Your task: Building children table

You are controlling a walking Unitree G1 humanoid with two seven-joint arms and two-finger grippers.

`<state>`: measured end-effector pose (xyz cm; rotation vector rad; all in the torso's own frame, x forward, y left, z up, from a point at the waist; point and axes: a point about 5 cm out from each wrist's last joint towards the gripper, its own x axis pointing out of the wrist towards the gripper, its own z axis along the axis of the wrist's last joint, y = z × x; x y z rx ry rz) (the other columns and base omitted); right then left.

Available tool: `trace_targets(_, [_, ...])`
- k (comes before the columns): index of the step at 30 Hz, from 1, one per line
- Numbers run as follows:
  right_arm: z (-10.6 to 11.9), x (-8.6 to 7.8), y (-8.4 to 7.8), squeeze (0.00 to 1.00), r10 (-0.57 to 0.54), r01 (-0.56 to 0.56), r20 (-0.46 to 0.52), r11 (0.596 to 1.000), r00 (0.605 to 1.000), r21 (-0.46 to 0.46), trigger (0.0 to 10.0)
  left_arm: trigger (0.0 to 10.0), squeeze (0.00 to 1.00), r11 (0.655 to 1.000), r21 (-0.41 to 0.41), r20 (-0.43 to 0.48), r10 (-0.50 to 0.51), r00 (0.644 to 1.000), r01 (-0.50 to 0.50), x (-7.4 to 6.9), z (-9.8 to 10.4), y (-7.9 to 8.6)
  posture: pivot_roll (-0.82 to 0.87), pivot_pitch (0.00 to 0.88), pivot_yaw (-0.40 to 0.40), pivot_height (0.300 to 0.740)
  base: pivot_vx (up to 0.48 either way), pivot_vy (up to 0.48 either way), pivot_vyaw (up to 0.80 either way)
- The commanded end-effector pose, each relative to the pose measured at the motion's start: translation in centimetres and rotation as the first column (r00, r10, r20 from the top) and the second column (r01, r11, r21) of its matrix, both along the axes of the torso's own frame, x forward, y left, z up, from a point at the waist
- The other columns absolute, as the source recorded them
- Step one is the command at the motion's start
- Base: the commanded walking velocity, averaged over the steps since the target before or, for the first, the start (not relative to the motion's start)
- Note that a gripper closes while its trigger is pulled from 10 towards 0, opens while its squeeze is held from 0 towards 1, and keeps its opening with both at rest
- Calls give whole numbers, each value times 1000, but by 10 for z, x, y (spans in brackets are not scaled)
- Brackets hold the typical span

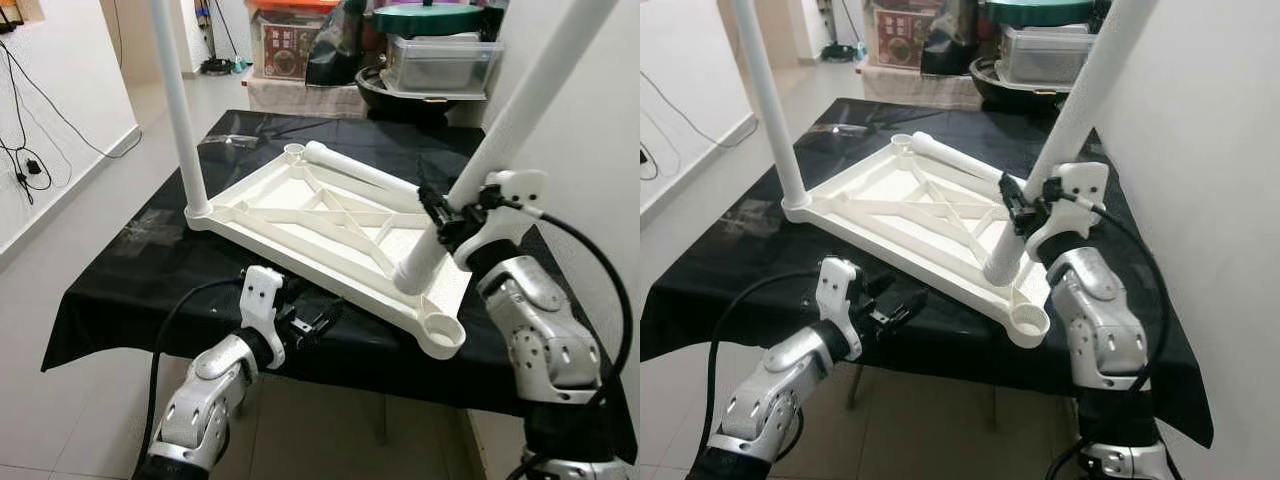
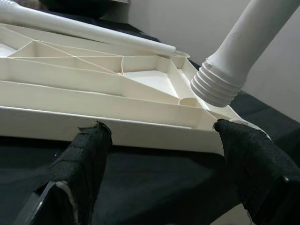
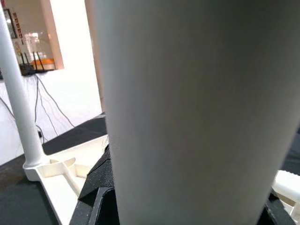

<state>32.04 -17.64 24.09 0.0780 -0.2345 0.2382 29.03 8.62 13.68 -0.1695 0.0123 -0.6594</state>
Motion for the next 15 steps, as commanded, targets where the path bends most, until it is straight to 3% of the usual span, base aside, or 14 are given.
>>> trace_targets(1, [1, -2, 0, 0, -12, 12, 22, 1000, 1000, -7, 10000, 10000, 0, 1000, 29, 1, 3, 1000, -3, -3, -3, -1, 138, 0, -68, 740, 0, -480, 0])
trace_targets(7, [3, -1, 0, 0, -10, 11, 51, 1000, 999, -5, 10000, 10000, 0, 998, 68, -8, 7, 1000, -7, -10, -10, -10, 136, 0, -69, 740, 0, -480, 0])
trace_targets(13, [4, -3, 2, 0, 20, -21, 69, 1000, 997, 15, 10000, 10000, 0, 996, 87, -14, 36, 999, -35, -12, -15, -10, 138, 0, -71, 740, 0, 0, 0])
trace_targets(15, [2, -5, 9, 0, 112, -114, 57, 993, 992, 36, 10000, 10000, 0, 996, 78, -29, 47, 998, -45, -14, -17, -10, 138, 0, -71, 740, 0, 0, 0])
